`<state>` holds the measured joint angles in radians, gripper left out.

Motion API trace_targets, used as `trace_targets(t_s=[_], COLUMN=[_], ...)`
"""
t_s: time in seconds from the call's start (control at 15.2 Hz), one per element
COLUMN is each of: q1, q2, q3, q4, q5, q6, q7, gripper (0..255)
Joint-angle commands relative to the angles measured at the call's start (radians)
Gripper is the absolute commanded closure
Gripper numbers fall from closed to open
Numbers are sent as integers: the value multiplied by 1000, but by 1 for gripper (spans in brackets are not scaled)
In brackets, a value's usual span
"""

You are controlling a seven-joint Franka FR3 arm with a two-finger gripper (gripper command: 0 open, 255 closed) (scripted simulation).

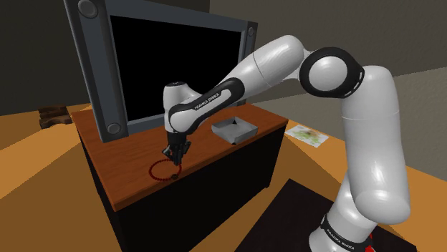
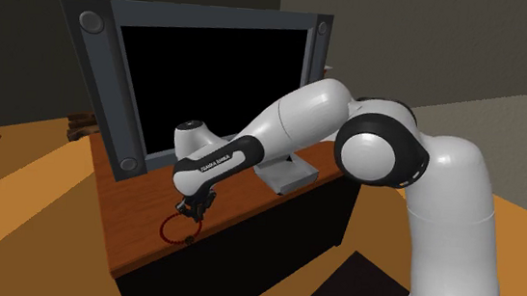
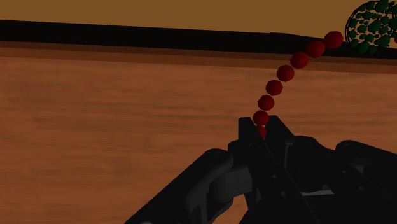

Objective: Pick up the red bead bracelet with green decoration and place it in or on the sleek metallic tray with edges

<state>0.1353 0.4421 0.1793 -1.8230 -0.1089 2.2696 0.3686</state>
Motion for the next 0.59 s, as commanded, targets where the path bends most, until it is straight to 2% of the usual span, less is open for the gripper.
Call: trace_targets(t_s=[0.0, 0.26, 0.53], q1=[-6, -4, -7], q2=[5, 4, -27], q3=[-8, -7, -3], q4=[-4, -11, 1], q5=[-3, -3, 4], q6=[-4, 2, -41], q7=[-2, 2, -3], gripper=[255, 255, 255])
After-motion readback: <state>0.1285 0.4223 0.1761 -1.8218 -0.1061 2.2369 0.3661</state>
